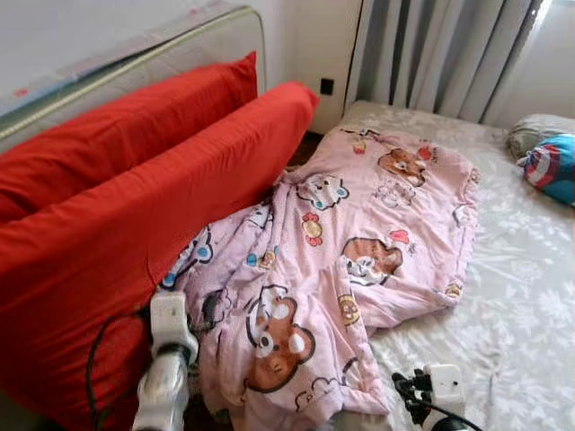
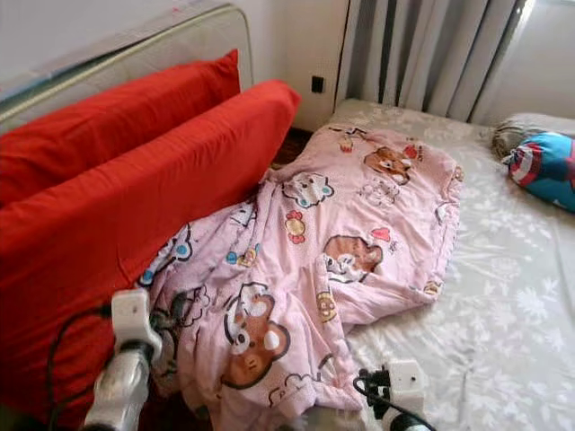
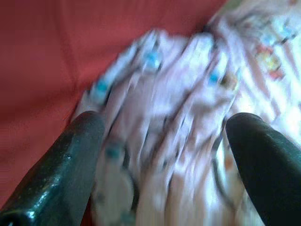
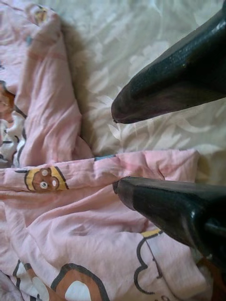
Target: Clean up the room
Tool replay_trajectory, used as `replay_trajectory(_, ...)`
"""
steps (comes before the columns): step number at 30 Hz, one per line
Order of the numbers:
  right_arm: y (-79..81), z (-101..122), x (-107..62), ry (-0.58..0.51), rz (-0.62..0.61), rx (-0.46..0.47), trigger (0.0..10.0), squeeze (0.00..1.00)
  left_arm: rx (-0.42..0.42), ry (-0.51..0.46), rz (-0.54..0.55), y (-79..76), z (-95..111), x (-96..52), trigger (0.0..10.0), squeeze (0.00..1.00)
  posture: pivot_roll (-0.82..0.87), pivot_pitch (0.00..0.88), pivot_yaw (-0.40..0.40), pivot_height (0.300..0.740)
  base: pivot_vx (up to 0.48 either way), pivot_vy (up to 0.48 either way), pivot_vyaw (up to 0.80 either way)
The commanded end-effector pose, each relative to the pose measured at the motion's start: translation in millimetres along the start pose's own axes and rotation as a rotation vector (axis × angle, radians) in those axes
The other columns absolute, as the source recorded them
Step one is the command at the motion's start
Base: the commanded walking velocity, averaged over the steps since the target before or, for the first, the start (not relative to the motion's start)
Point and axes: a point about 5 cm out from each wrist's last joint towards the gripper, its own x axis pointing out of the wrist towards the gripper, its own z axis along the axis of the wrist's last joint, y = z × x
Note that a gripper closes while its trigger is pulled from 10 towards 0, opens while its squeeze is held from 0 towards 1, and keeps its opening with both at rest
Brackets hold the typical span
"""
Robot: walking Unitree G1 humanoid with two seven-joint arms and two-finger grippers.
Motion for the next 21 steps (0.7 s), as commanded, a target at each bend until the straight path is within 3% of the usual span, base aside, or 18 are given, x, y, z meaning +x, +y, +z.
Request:
replay_trajectory(1,-1.0,0.7,-1.6,-0.016,0.012,-0.010,10.0,0.00,-0.008,-0.053,0.013,3.7,8.6,0.9,10.0,0.00,-0.08,0.062,-0.041,0.740,0.000,0.000,0.00)
replay_trajectory(9,-2.4,2.5,-3.4,-0.043,0.034,-0.023,10.0,0.00,-0.008,-0.080,0.030,11.7,8.0,-12.6,10.0,0.00,-0.07,0.067,-0.052,0.740,0.000,0.000,0.00)
replay_trajectory(15,-2.7,1.3,-4.5,-0.059,0.011,0.039,10.0,0.00,-0.013,-0.085,0.008,6.0,12.7,-9.7,10.0,0.00,-0.08,0.072,-0.038,0.740,0.000,0.000,0.00)
replay_trajectory(18,-2.1,-2.4,-4.3,-0.031,-0.002,0.076,10.0,0.00,-0.013,-0.087,-0.007,1.3,15.7,-8.0,10.0,0.00,-0.09,0.071,-0.032,0.740,0.000,0.000,0.00)
replay_trajectory(21,-2.9,-8.2,-3.8,0.045,-0.025,0.037,10.0,0.00,-0.011,-0.090,-0.015,-0.6,18.2,-6.7,10.0,0.00,-0.08,0.070,-0.030,0.740,0.000,0.000,0.00)
